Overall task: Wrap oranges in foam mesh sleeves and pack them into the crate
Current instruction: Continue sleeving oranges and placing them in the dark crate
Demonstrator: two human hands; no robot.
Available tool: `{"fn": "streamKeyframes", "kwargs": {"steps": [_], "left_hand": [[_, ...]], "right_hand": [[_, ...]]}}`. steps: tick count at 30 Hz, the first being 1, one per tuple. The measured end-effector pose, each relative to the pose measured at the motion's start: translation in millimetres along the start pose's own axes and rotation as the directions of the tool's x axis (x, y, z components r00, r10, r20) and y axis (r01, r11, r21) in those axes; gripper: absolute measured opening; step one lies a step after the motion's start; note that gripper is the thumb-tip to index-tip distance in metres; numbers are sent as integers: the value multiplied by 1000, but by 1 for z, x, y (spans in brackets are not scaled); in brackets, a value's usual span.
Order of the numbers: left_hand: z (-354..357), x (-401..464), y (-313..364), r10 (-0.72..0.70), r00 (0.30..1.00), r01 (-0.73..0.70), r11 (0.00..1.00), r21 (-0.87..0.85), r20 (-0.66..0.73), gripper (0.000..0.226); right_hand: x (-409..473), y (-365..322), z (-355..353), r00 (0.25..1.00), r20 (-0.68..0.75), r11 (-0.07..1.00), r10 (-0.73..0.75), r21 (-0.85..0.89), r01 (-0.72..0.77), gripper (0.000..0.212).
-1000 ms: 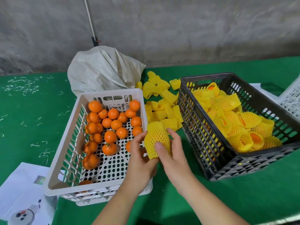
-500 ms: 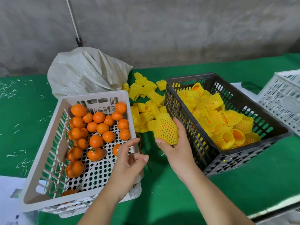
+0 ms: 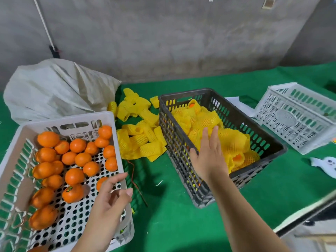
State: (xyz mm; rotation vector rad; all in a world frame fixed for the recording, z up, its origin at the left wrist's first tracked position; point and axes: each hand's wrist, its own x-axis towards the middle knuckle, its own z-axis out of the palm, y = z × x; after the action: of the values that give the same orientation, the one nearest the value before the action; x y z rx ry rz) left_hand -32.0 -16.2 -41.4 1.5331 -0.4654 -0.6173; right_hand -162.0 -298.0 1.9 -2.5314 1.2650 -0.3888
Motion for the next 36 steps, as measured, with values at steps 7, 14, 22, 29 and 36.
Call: {"fn": "streamKeyframes", "kwargs": {"steps": [7, 14, 22, 29, 36], "left_hand": [[0, 2, 1, -100, 992, 92, 989, -112, -73, 25], [0, 29, 18, -252, 962, 225, 951, -211, -108, 16], [-46, 82, -12, -141, 982, 184, 855, 484, -125, 28], [-70, 122, -69, -527, 848, 222, 252, 942, -59, 87], [-70, 135, -94, -351, 934, 152, 207, 966, -72, 75]], "right_hand": [[0, -21, 12, 981, 10, 958, -193, -216, 190, 75], [5, -52, 82, 877, 329, 899, -351, -145, 414, 70], [53, -68, 165, 702, 704, 910, -110, -212, 356, 70], [95, -82, 202, 711, 695, 808, -112, -353, 472, 62], [103, -80, 227, 835, 529, 927, -148, -221, 304, 67]]}}
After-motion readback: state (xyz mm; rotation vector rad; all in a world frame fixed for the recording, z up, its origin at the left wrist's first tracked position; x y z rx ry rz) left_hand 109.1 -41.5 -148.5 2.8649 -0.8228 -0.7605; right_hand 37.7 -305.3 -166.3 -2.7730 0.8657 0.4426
